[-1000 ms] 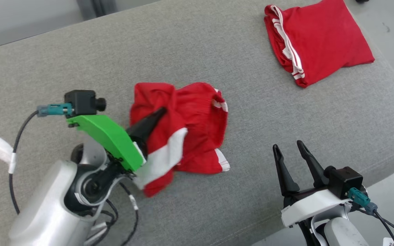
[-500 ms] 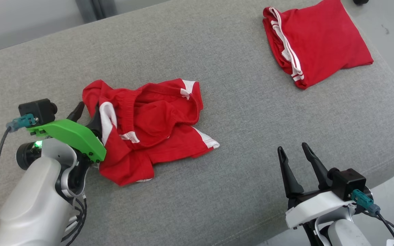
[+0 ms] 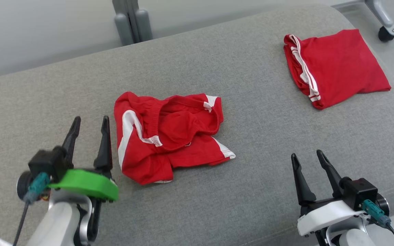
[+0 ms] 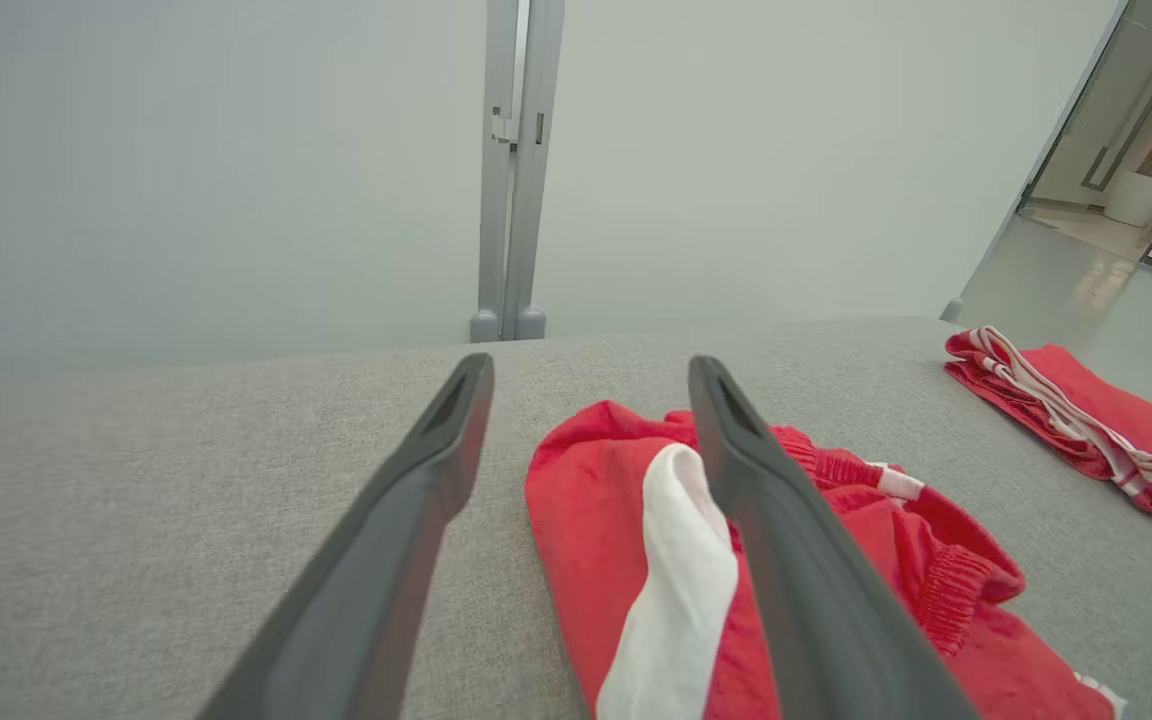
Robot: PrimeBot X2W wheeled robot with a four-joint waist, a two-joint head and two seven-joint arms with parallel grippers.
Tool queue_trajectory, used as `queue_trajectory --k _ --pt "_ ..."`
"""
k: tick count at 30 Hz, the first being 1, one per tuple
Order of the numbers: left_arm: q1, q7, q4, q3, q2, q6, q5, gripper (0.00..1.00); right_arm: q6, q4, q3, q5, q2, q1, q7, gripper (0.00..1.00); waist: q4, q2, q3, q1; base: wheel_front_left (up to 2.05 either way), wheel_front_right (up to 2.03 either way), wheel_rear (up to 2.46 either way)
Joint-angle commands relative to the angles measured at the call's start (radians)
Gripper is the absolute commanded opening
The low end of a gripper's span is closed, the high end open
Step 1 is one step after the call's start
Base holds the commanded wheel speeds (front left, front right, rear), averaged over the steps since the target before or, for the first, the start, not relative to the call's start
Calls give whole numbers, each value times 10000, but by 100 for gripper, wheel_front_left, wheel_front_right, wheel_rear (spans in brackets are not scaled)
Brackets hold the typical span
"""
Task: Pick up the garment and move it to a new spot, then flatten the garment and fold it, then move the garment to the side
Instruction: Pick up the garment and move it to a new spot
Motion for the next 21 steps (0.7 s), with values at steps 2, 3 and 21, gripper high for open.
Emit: queue_trajectory --k 2,3,21 --pt "1585 -26 -1007 915 -504 83 543 100 -18 -98 -180 -167 -20 326 2 100 583 -1 -608 0 0 0 0" --pt "2067 -27 -1250 1209 -579 55 846 100 -18 -102 -245 -177 -25 415 0 100 682 -1 -711 0 0 0 0" --pt "5914 -30 -1858 4593 -2469 -2339 3967 100 -19 250 -599 -570 -23 1216 2 100 1934 -1 -1707 0 0 0 0"
